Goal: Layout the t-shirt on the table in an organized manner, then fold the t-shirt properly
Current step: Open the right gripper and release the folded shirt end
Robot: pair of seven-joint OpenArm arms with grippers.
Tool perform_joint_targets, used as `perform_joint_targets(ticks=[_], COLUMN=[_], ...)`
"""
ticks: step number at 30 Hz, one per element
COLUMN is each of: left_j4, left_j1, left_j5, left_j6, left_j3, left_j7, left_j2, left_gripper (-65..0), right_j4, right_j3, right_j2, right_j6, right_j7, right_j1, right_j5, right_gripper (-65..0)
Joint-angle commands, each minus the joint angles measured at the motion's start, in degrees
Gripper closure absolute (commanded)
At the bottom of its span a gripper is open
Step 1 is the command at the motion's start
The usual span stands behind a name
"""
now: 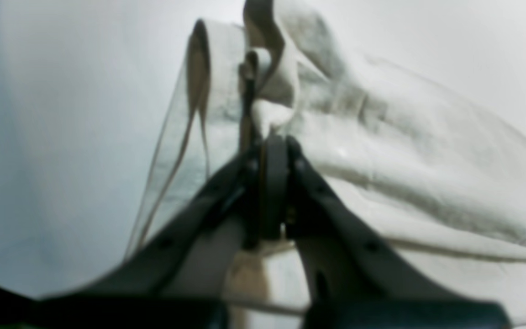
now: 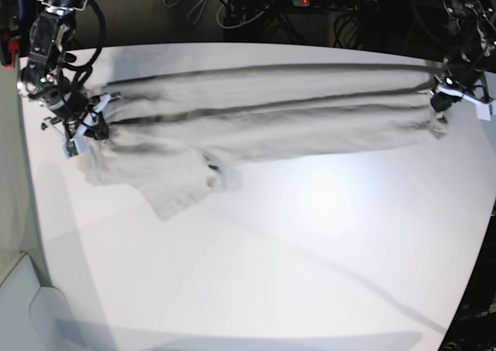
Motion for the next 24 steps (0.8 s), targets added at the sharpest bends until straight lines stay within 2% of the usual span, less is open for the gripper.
perform_joint_targets(ticks=[1, 3, 5, 9, 12, 15, 20, 24], left_j4=[0.8, 0.8, 0.8, 1.2, 1.6, 1.6, 1.6, 1.3], left_j1=[0.1, -0.2, -0.3, 0.0, 0.2, 0.2, 0.0, -0.3], left_j5=[-0.8, -0.8, -0.8, -1.2, -1.4, -1.4, -1.4, -1.0], left_j6=[-0.2, -0.2, -0.2, -0.2, -0.2, -0.2, -0.2, -0.2], left_j3=[-0.3, -0.4, -0.4, -0.4, -1.8, -6.1, -9.5, -9.6], left_j7=[-0.5, 1.5, 3.1, 3.5, 3.6, 3.7, 3.7, 3.7], left_j2=[-0.9, -1.0, -1.2, -1.4, -1.3, -1.0, -1.5, -1.5], left_gripper=[-3.6, -10.9, -21.5, -42.8, -53.2, -56.3, -56.5, -56.6], right_j4=[-0.6, -0.6, -0.6, -0.5, 0.5, 4.7, 14.8, 16.5], right_j3=[0.0, 0.0, 0.0, 0.0, 0.0, 0.4, 0.5, 0.5], right_j2=[0.7, 0.8, 0.9, 1.0, 1.7, 1.6, 1.6, 1.5], right_j6=[-0.8, -0.8, -0.8, -0.8, -0.8, -0.8, -0.8, -0.8], right_j7=[-4.7, -4.6, -4.5, -4.2, -4.1, -4.6, -4.7, -4.7], right_j1=[-0.5, -0.5, -0.4, -0.4, -0.6, -1.3, -4.1, -4.2], right_j5=[-4.0, -4.0, -4.0, -4.0, -3.9, -3.9, -3.9, -3.9], right_gripper=[0.0, 0.0, -0.6, -12.4, -22.1, -26.5, -26.7, -26.7])
